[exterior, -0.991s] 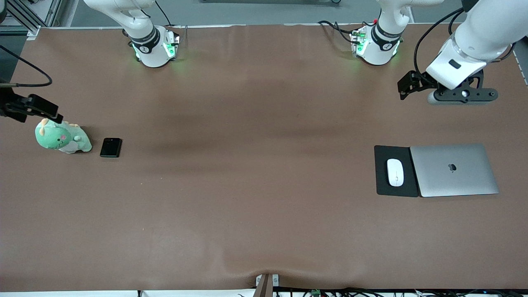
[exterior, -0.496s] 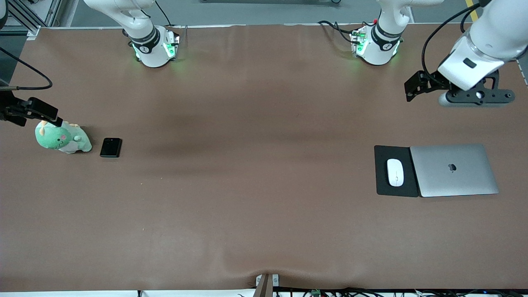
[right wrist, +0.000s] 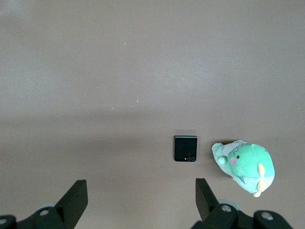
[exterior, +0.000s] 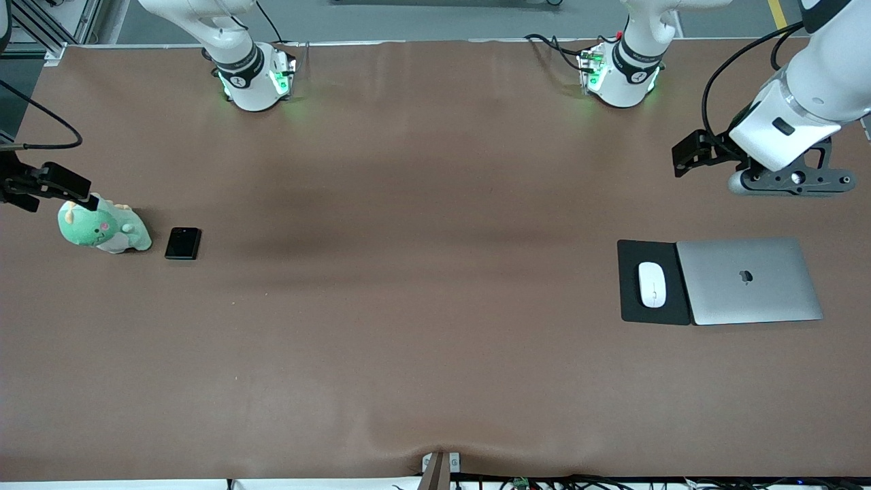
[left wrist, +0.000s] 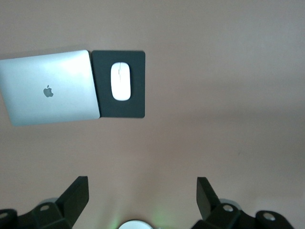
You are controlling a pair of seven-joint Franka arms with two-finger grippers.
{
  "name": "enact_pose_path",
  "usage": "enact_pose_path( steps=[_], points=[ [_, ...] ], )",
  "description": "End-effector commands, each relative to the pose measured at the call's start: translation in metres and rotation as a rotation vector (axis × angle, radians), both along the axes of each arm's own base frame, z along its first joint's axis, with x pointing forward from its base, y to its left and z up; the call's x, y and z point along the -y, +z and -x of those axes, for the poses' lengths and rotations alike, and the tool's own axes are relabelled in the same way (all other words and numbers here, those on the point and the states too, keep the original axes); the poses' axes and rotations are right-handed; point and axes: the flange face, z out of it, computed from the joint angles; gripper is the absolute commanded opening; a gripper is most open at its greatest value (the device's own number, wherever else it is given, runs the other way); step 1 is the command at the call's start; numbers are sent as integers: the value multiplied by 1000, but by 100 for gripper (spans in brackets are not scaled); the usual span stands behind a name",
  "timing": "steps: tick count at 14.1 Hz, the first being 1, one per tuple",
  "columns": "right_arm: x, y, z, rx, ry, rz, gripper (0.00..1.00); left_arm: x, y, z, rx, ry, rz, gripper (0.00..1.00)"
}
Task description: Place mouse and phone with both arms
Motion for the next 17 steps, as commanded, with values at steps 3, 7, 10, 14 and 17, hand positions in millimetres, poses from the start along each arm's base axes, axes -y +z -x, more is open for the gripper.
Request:
enact_pose_path(
  steps=[3, 7, 10, 14, 17],
  points=[
    [-1, 3, 8, 12, 14, -11, 100, -7, 8, 1, -15, 1, 19, 100],
    [-2, 3, 6, 26, 18, -9, 100, -8, 11, 3, -8, 73, 26, 100],
    [-3, 3, 5, 26, 23, -9, 100, 7, 17, 13, 7, 108, 1, 100],
    [-9, -2, 3, 28, 35, 1, 100, 5, 7, 29, 46, 130, 3, 100],
    [-7, -6, 1, 35, 37, 27, 100, -1, 6, 27, 44, 182, 0, 100]
  ],
)
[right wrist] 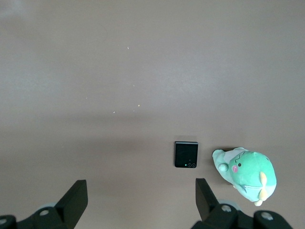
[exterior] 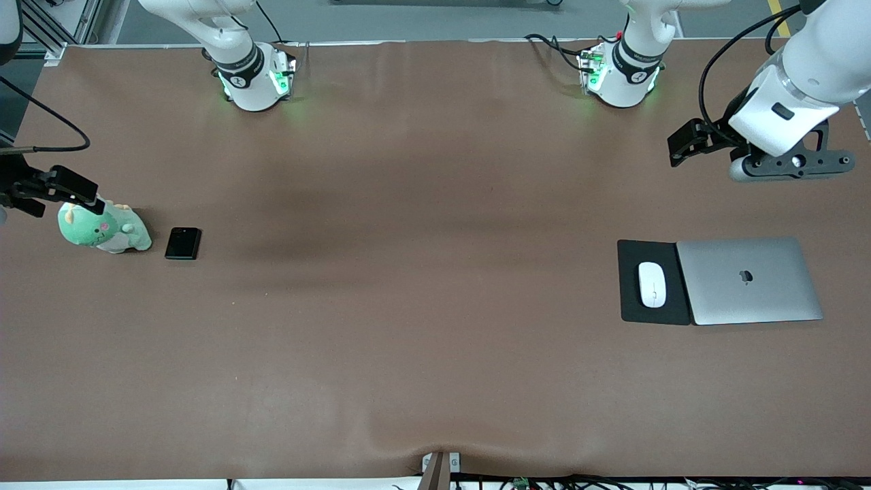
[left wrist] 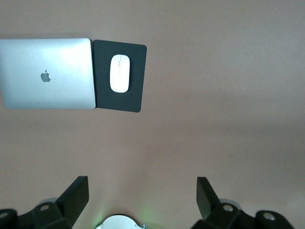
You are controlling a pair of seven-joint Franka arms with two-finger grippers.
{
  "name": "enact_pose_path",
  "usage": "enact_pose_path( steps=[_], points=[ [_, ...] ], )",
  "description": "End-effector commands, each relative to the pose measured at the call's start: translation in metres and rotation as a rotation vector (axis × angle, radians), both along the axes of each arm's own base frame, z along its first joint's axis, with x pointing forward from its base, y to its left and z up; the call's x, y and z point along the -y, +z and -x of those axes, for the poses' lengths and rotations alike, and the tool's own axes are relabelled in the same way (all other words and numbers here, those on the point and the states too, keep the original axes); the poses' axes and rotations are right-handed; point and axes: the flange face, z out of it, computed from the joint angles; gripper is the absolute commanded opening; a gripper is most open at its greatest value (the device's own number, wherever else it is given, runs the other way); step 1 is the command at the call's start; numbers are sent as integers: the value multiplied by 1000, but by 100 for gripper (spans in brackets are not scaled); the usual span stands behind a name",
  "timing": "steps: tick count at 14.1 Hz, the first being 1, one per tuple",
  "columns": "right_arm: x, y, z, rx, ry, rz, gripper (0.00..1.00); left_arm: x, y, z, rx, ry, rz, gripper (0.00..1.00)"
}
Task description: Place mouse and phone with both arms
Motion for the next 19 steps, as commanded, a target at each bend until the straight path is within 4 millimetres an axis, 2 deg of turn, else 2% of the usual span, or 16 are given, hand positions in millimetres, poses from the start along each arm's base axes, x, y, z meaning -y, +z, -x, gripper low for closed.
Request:
enact_pose_path(
  steps=[1, 2, 14, 19],
  points=[
    [-2, 0, 6, 11, 16, 15, 100, -15, 1, 5, 18, 45, -1, 100],
    [-3, -1, 6, 9, 19, 15, 100, -23, 0, 4, 14, 49, 1, 100],
    [0, -6, 6, -5, 33, 15, 100, -42, 0, -1, 14, 54, 6, 100],
    [0, -9, 6, -11, 39, 15, 100, -37, -2, -3, 12, 43, 0, 100]
  ],
)
